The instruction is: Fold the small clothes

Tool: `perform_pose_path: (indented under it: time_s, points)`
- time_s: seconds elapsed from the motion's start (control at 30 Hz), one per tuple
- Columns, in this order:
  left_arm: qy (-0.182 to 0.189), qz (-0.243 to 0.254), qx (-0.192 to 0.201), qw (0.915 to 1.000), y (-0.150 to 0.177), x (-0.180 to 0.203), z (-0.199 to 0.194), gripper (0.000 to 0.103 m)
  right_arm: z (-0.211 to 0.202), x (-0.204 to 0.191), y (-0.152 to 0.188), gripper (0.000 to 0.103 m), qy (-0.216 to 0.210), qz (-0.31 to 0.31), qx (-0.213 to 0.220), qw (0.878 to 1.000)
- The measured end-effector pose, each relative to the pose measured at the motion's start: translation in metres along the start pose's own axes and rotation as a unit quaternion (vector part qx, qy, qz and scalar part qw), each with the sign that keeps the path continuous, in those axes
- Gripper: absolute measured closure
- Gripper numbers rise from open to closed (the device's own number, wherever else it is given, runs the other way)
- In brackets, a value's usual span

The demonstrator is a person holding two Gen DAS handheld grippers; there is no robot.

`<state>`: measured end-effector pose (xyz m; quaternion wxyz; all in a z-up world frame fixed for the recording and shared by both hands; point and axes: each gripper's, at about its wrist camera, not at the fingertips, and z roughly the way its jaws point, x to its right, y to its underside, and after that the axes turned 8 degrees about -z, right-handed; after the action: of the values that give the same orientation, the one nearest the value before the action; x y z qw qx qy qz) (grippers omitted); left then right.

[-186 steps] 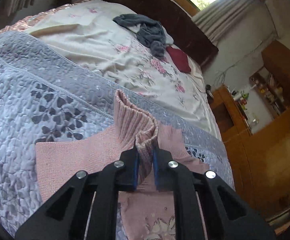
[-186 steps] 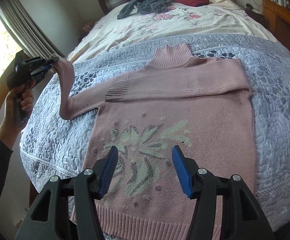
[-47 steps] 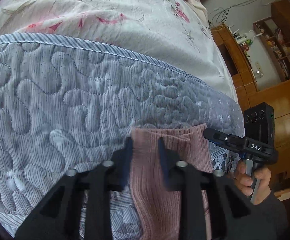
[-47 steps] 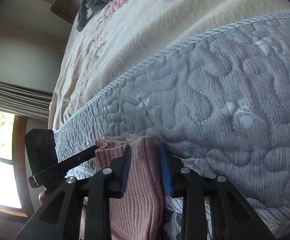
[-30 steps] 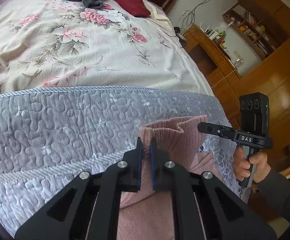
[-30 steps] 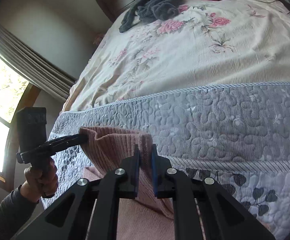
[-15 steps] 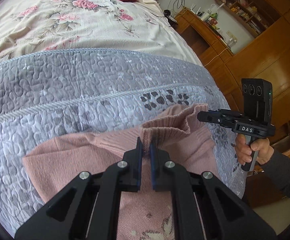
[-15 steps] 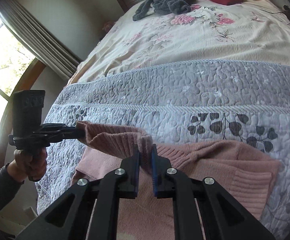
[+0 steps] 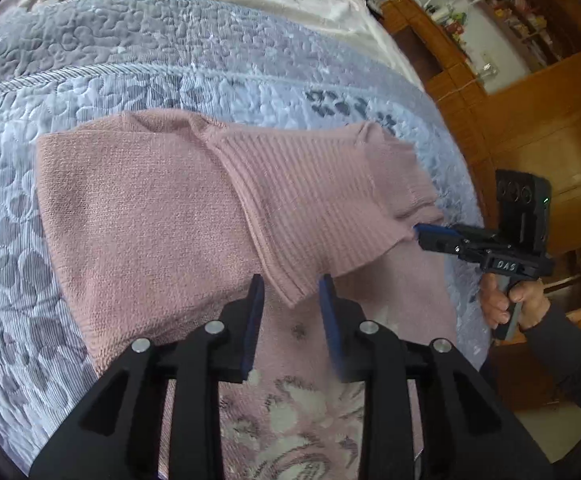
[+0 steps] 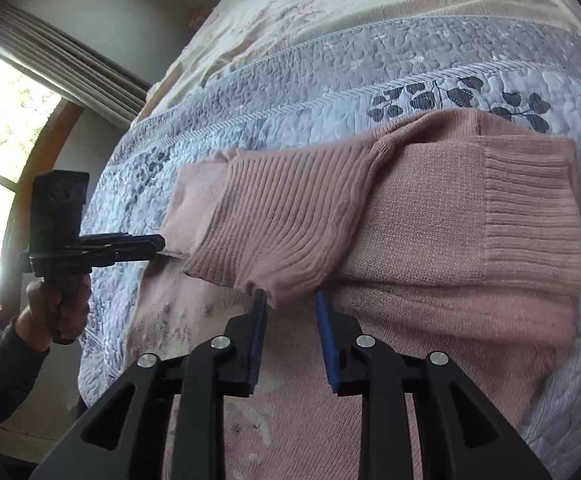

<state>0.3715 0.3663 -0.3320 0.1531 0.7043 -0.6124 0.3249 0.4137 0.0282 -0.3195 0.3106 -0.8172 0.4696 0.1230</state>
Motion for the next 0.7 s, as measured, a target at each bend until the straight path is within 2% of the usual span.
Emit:
perform_pose_path:
  time_s: [0.03,0.1,0.2,0.27,0.33,0.37,0.4,0.47,0.5,0.57,0.63,0.67,0.7]
  points:
    - [0.023,-0.006,0.011,0.9997,0.002,0.002,-0.006,0.068,-0.007,0.001,0.000,0.077,-0.009,0.013,0.014,1.000]
    - [0.056,-0.011,0.019,0.9982,-0.001,0.008,-0.007,0.067,-0.011,0.006,-0.004,0.077,-0.034,0.043,0.033,0.998]
    - [0.095,-0.029,-0.004,0.9951,-0.008,0.013,0.021,0.068,0.015,0.010,-0.009,0.077,-0.070,0.077,0.013,0.994]
    - [0.078,-0.035,-0.022,0.9961,-0.010,0.015,0.047,0.068,0.039,0.013,-0.006,0.077,-0.084,0.094,-0.011,0.992]
    - [0.033,-0.040,-0.042,0.9978,-0.008,0.004,0.071,0.070,0.057,0.020,0.000,0.079,-0.062,0.098,-0.033,0.993]
    - [0.016,-0.047,-0.053,0.9974,-0.006,-0.004,0.079,0.075,0.062,0.027,0.004,0.095,-0.046,0.095,-0.040,0.994]
    - [0.012,-0.052,-0.058,0.9969,-0.004,-0.011,0.084,0.087,0.065,0.033,0.007,0.103,-0.036,0.097,-0.043,0.994]
    - [0.023,-0.059,-0.053,0.9966,-0.002,-0.015,0.080,0.090,0.059,0.037,0.009,0.102,-0.044,0.111,-0.035,0.992]
    - [0.025,-0.056,-0.048,0.9970,-0.001,-0.014,0.076,0.089,0.054,0.033,0.008,0.095,-0.050,0.108,-0.025,0.993]
    - [0.023,-0.050,-0.044,0.9975,0.002,-0.014,0.074,0.089,0.049,0.026,0.007,0.092,-0.064,0.104,-0.013,0.992]
    - [0.023,-0.056,-0.046,0.9971,0.005,-0.018,0.077,0.089,0.057,0.025,0.007,0.091,-0.059,0.103,-0.026,0.993]
    - [0.024,-0.061,-0.046,0.9968,0.006,-0.019,0.077,0.089,0.065,0.027,0.010,0.095,-0.045,0.102,-0.043,0.993]
    - [0.021,-0.066,-0.044,0.9967,0.007,-0.020,0.075,0.089,0.070,0.032,0.013,0.103,-0.036,0.101,-0.050,0.993]
